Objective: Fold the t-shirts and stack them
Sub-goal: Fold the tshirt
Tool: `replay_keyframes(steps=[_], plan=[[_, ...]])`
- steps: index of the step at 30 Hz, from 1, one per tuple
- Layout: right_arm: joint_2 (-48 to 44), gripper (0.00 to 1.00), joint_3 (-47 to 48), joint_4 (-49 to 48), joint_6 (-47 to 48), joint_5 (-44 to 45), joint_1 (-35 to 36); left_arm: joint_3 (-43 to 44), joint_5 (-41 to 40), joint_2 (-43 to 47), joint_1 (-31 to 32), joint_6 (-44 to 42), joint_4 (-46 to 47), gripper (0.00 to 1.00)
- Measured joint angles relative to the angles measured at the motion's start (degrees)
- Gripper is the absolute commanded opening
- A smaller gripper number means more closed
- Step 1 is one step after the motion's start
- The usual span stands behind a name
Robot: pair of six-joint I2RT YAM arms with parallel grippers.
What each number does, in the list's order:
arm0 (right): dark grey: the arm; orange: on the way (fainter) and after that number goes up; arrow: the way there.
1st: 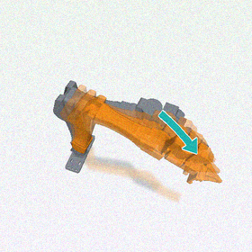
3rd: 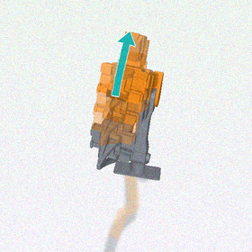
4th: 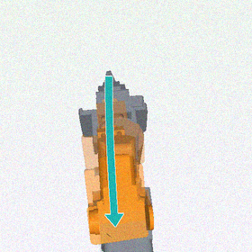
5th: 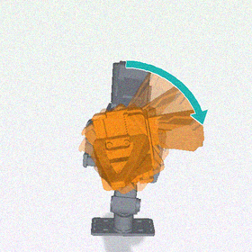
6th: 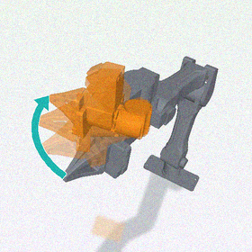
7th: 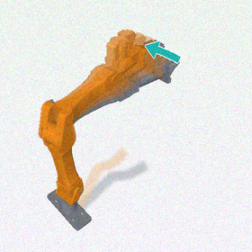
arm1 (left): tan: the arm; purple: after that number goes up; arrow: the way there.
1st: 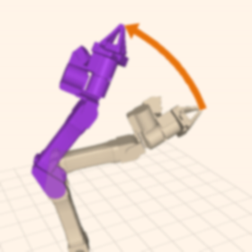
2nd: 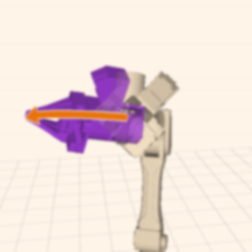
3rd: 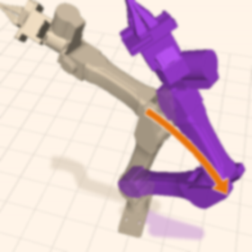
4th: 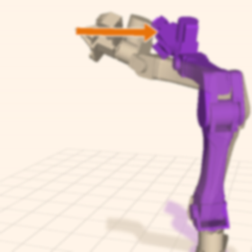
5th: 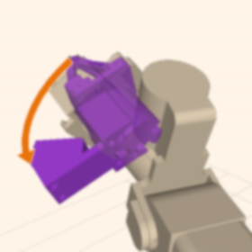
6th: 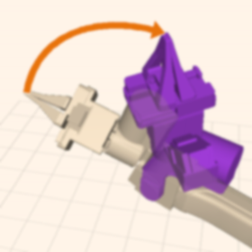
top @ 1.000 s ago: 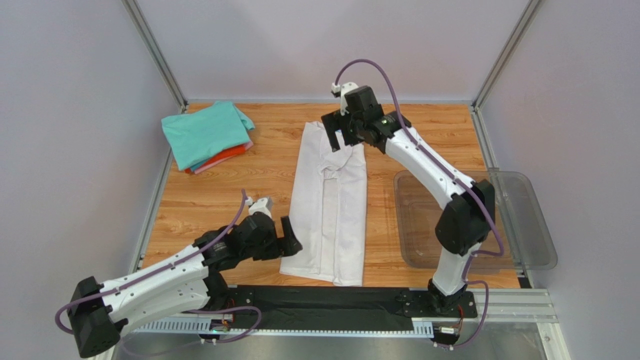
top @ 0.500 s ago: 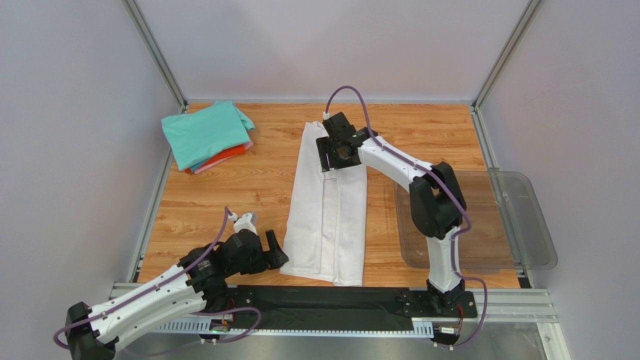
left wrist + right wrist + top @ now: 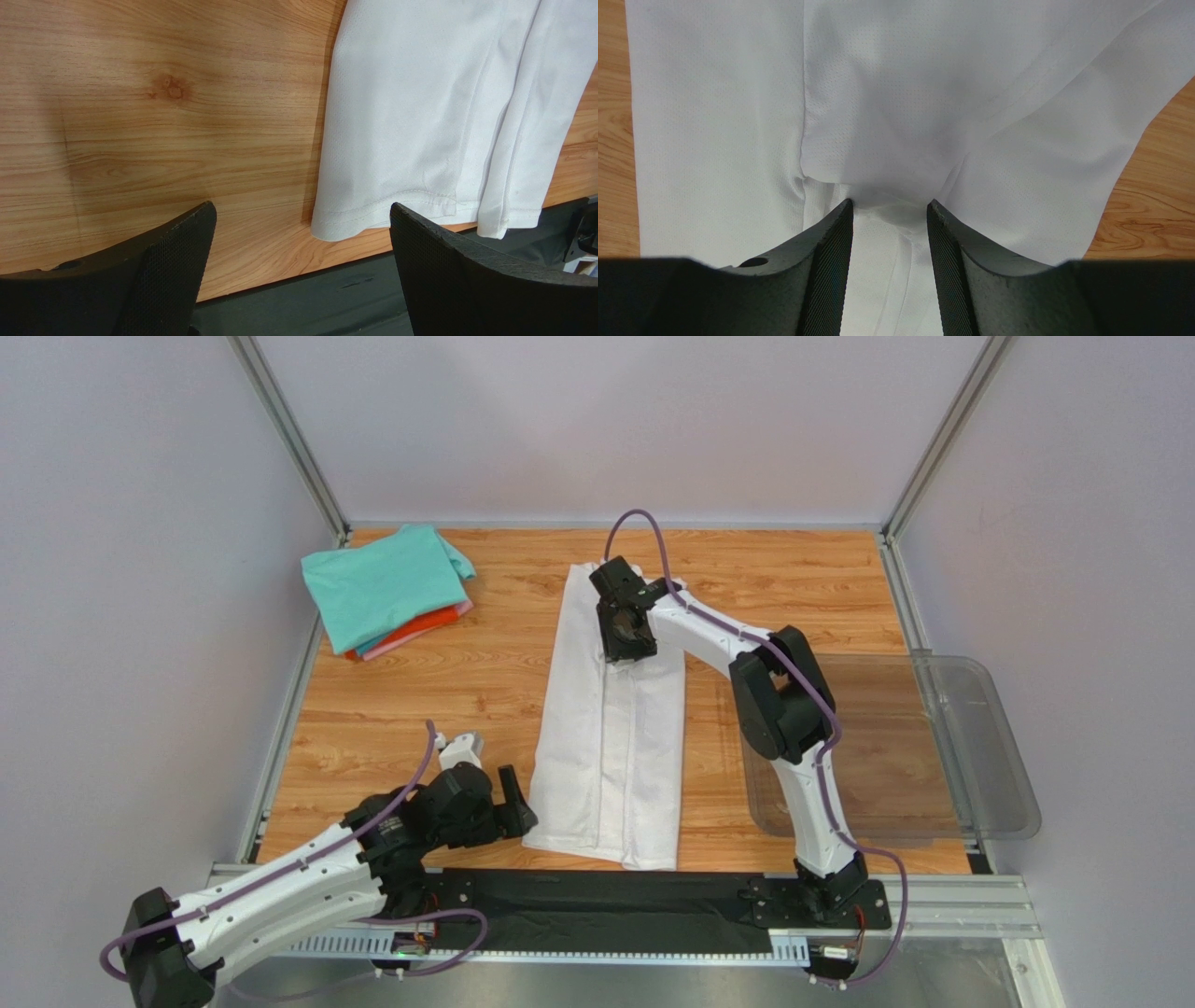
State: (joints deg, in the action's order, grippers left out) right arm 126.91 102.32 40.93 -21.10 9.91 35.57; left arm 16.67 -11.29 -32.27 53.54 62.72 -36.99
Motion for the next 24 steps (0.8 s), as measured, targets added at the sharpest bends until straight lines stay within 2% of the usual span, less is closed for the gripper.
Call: replay_keyframes(steps=[1, 2, 4, 9, 13, 19, 21, 22, 23, 24], plan=[[0.3, 0.44, 0.3, 0.1, -0.1, 0.0, 0.0, 0.0, 0.0, 0.0, 0.0, 0.0, 0.0, 1.00], [0.6, 0.39, 0.7, 0.1, -0.1, 0.0, 0.0, 0.0, 0.0, 0.0, 0.0, 0.0, 0.0, 1.00], [1.2, 0.34, 1.4, 0.2, -0.3, 0.0, 0.0, 0.0, 0.0, 0.0, 0.0, 0.0, 0.0, 1.00], [1.5, 0.13, 1.6, 0.2, -0.9, -0.2, 0.0, 0.0, 0.0, 0.0, 0.0, 0.0, 0.1, 1.00], [1.4, 0.06, 1.4, 0.1, -1.5, -0.2, 0.0, 0.0, 0.0, 0.0, 0.0, 0.0, 0.1, 1.00], [1.2, 0.06, -0.5, -0.4, -1.6, -0.3, 0.0, 0.0, 0.0, 0.0, 0.0, 0.0, 0.1, 1.00], [1.2, 0.10, -0.6, -0.4, -1.6, -0.3, 0.0, 0.0, 0.0, 0.0, 0.0, 0.0, 0.1, 1.00], [1.2, 0.14, -0.6, -0.4, -1.6, -0.2, 0.0, 0.0, 0.0, 0.0, 0.0, 0.0, 0.0, 1.00], [1.2, 0.22, -0.6, -0.4, -1.6, -0.2, 0.0, 0.0, 0.0, 0.0, 0.0, 0.0, 0.0, 1.00], [1.2, 0.24, -0.6, -0.4, -1.7, -0.2, 0.0, 0.0, 0.0, 0.0, 0.0, 0.0, 0.0, 1.00]])
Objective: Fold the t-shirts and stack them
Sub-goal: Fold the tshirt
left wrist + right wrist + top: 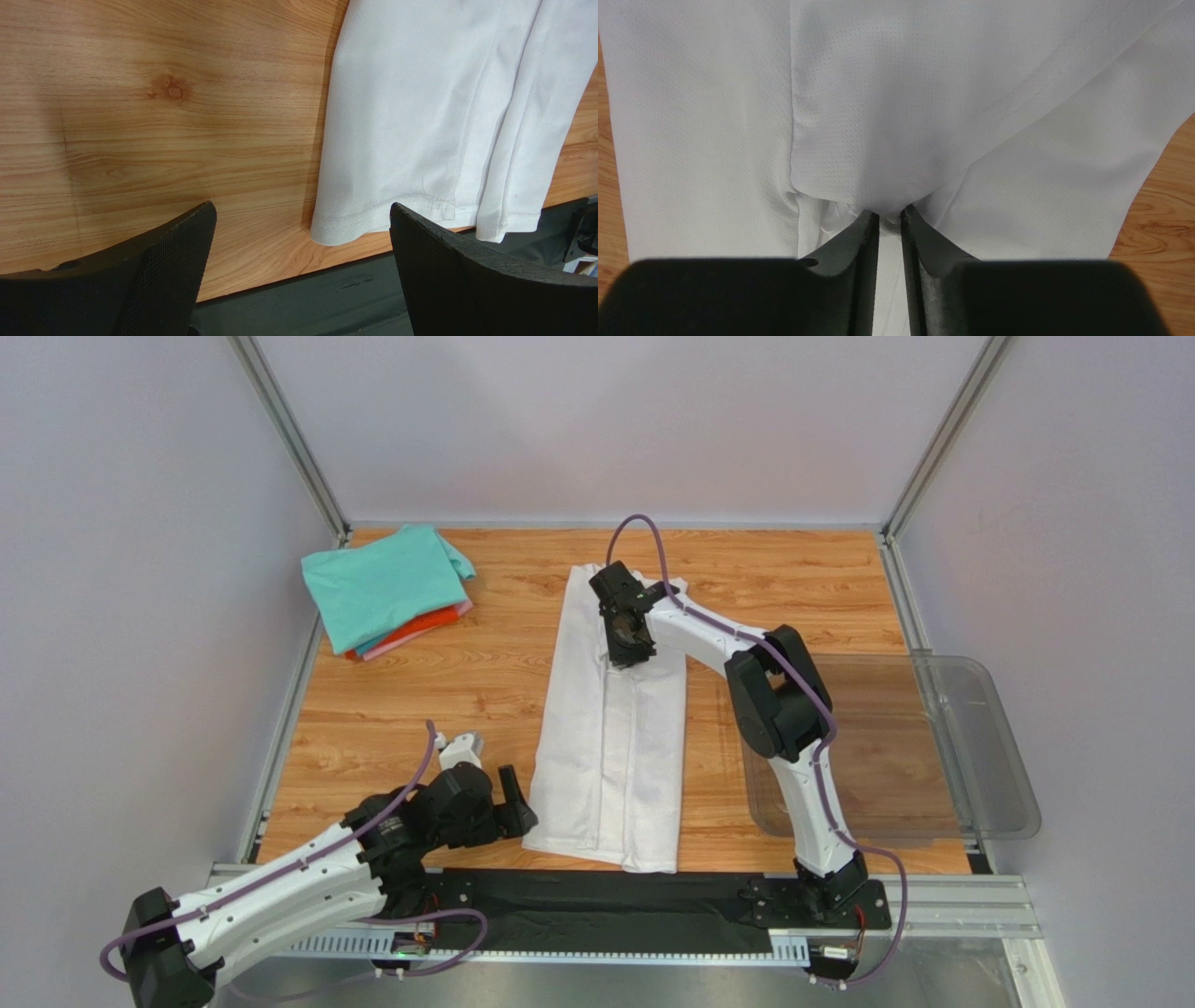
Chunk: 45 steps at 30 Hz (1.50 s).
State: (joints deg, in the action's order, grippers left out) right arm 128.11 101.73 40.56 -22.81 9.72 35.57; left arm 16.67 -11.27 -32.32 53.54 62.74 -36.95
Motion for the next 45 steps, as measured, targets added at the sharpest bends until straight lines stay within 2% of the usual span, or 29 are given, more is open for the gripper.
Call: replay_keyframes(steps=[2, 9, 15, 22, 24, 27, 33, 42, 45], plan=[[0.0, 0.30, 0.0, 0.0, 0.2, -0.4, 0.0, 0.0, 0.0, 0.0, 0.0, 0.0, 0.0, 1.00], [-1.3, 0.39, 0.0, 0.2, 1.0, -2.5, 0.0, 0.0, 0.0, 0.0, 0.0, 0.0, 0.0, 1.00], [-7.4, 0.47, -0.5, 0.5, 0.1, -3.3, -0.7, 0.0, 0.0, 0.0, 0.0, 0.0, 0.0, 1.00], [-7.6, 0.44, 1.4, 0.8, -0.9, -4.0, -2.3, 0.0, 0.0, -0.2, 0.0, -0.1, 0.0, 1.00], [-5.3, 0.38, 3.8, 0.8, -0.9, -4.0, -2.6, 0.0, 0.0, -0.3, 0.0, -0.1, 0.1, 1.00], [-1.7, 0.36, 6.7, 0.9, -0.5, -3.7, -2.5, 0.2, 0.0, -0.6, 0.0, -0.1, 0.2, 1.00], [1.9, 0.26, 5.8, 1.6, 0.4, -3.0, -2.4, 0.2, 0.0, -0.8, 0.0, -0.1, 0.2, 1.00], [1.3, 0.27, 2.0, -0.4, 1.3, -2.8, -2.4, 0.2, 0.0, -0.9, 0.0, 0.0, 0.2, 1.00], [1.2, 0.31, 2.2, -0.2, 2.0, -2.7, -2.4, 0.3, 0.2, -0.9, 0.0, -0.1, 0.2, 1.00]])
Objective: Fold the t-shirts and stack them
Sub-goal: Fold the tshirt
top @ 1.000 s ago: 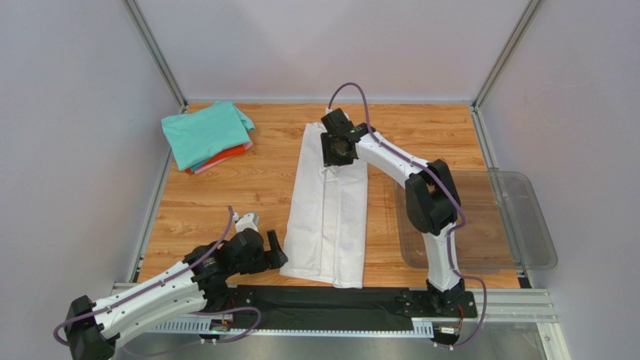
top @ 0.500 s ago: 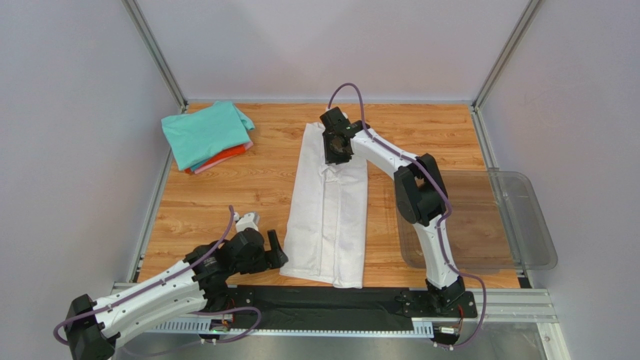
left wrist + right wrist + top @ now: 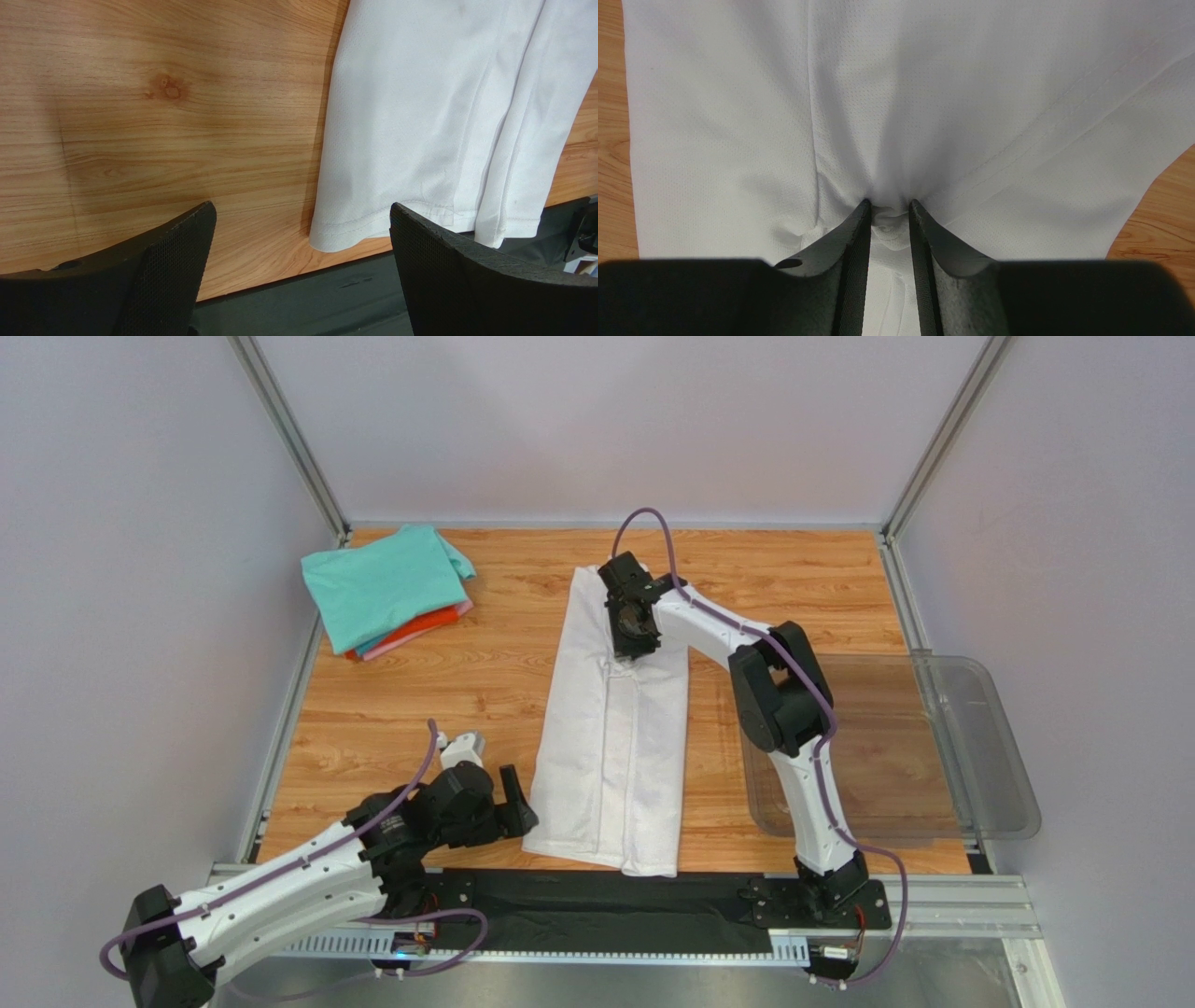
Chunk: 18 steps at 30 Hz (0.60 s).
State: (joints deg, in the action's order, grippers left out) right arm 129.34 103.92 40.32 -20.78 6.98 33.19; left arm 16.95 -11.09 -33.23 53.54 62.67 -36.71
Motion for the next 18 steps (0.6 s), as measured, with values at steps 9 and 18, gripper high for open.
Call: replay_keyframes(steps=[9, 18], plan=[[-10.5, 0.37, -1.5, 2.7, 1.0, 0.7, 0.4, 0.1, 2.2, 0.3, 0.0, -0.5, -0.3, 1.00], [-57.7, 0.63, -40.8, -7.3, -7.7, 5.3, 8.9, 0.1, 5.0, 0.9, 0.0, -1.8, -0.8, 0.99]])
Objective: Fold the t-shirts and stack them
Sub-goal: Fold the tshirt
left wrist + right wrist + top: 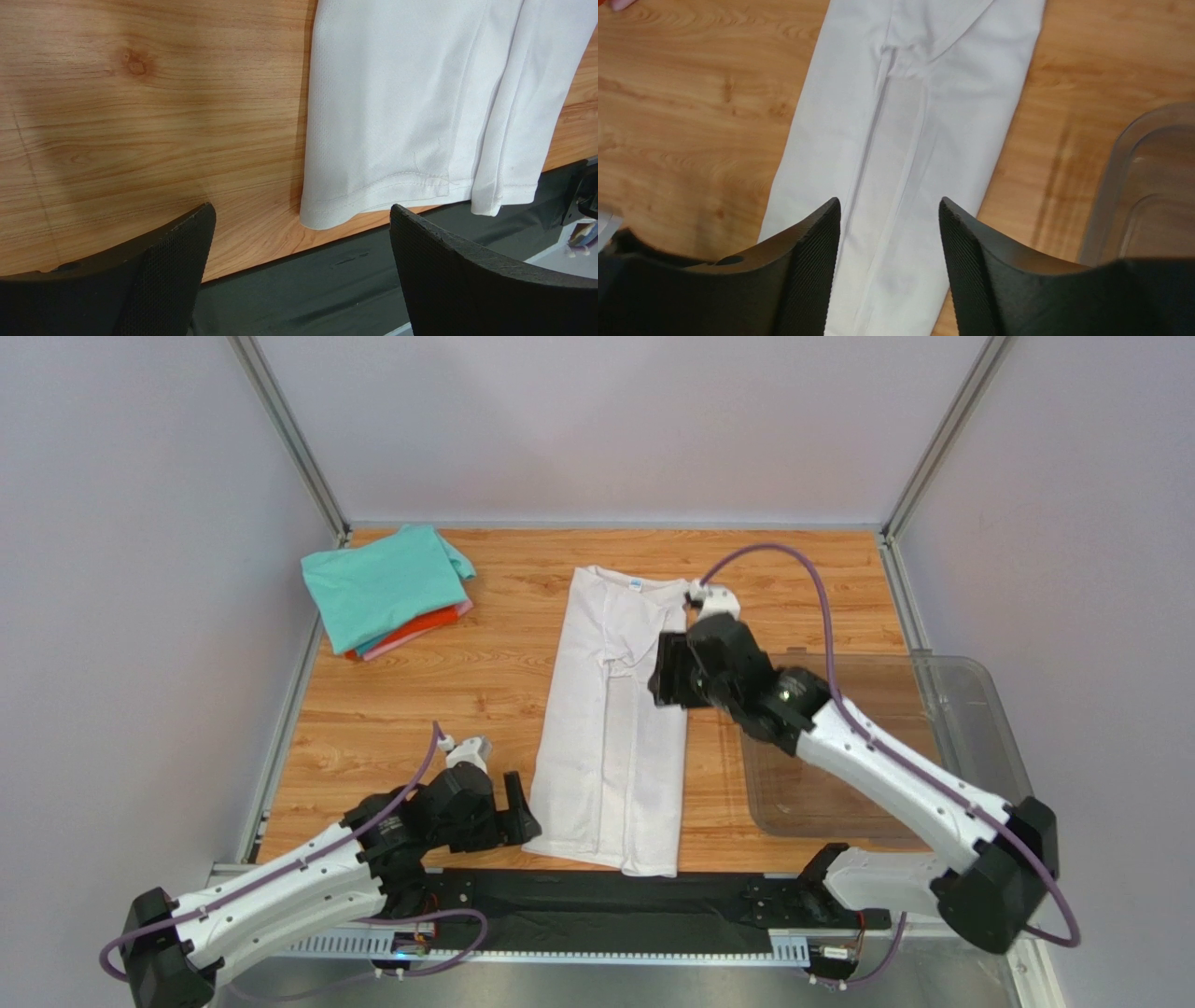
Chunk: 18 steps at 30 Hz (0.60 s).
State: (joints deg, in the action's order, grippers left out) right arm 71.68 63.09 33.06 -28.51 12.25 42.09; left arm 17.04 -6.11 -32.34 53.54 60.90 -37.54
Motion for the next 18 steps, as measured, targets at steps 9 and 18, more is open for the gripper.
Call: replay_keyframes(steps=[9, 18], plan=[[-15.0, 0.98, -27.7, -1.1, -15.9, 0.8, 22.6, 0.0, 1.4, -1.6, 0.0, -0.9, 0.6, 0.75], [-11.0, 1.00, -29.6, -0.1, -28.2, 5.0, 35.2, -1.3, 6.3, -4.5, 0.0, -0.9, 4.2, 0.55]])
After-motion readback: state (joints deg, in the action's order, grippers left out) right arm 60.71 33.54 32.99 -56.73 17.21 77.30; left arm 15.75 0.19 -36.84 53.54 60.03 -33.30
